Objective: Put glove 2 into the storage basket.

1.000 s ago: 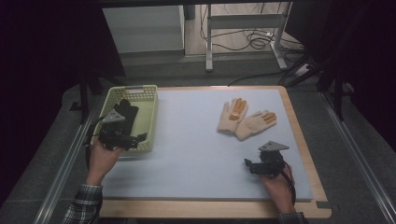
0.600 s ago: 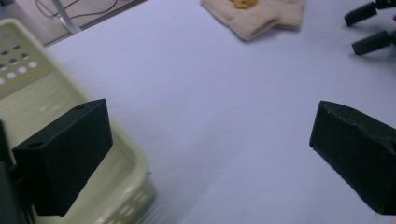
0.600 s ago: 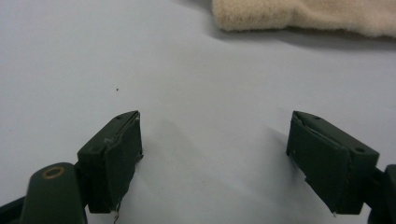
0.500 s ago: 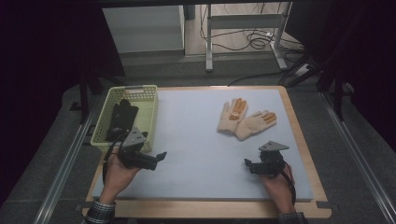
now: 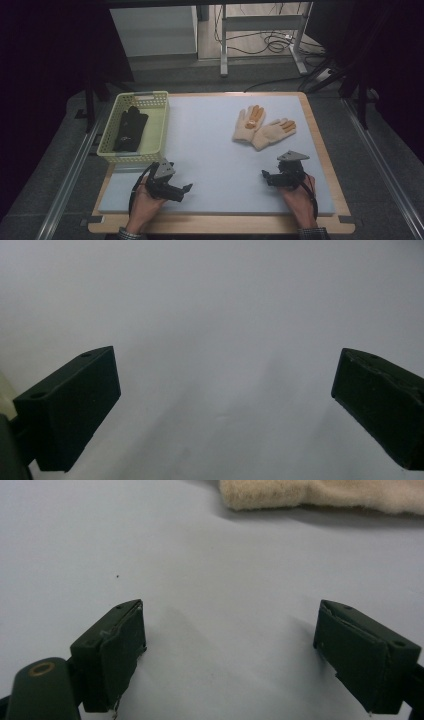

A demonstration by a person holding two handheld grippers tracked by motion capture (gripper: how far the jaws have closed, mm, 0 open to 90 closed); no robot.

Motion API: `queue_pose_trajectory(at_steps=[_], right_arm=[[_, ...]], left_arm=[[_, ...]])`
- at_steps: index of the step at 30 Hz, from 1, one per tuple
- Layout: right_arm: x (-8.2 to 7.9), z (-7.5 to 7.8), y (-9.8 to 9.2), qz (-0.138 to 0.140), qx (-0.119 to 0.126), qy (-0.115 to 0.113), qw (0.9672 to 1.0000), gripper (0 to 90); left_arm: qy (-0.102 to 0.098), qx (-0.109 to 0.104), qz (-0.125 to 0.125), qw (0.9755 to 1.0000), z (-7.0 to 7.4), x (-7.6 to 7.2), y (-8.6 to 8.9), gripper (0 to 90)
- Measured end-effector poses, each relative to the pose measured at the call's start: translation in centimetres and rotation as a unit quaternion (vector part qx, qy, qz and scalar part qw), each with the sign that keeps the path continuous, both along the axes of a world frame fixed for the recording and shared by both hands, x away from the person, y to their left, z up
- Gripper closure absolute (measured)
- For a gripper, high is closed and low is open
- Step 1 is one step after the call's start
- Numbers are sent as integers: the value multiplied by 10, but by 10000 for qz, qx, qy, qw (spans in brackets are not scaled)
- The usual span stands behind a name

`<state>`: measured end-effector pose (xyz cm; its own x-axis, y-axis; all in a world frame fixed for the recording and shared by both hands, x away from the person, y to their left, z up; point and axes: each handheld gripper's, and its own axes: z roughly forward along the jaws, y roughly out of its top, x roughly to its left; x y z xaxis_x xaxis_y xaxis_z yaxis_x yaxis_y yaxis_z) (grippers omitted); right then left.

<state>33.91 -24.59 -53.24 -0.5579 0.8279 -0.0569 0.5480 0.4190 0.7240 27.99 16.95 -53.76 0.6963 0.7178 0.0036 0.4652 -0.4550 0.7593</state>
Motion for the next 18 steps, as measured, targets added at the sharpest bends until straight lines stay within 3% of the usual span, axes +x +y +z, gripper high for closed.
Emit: queue_pose_trajectory(at_steps=[2, 4, 6, 10, 13, 15, 17, 18], right_arm=[[0, 0, 0, 0, 0, 11, 10000, 129], [0, 0, 0, -11, 3, 13, 10000, 129], [0, 1, 1, -75, 2, 27, 10000, 130], [5, 4, 1, -187, 99, 24, 9998, 133], [13, 10, 1, -271, 180, -32, 9995, 137], [25, 18, -1, -359, 224, -93, 9991, 162], [30, 21, -2, -410, 231, -97, 9988, 174], [42, 27, -5, -498, 297, -74, 9983, 199]], left_arm=[[74, 235, 80, 9997, -7, 2, 0, 0], [196, 337, 132, 9992, -12, 3, 0, 0], [113, 381, 165, 9991, -12, 1, -2, 6], [150, 345, 179, 9991, -12, 1, -2, 13], [329, 230, 149, 9991, -13, 4, 0, 21], [455, 159, 147, 9987, -14, 7, 1, 19], [449, 166, 148, 9987, -14, 7, 1, 19], [458, 156, 154, 9987, -14, 7, 1, 19]])
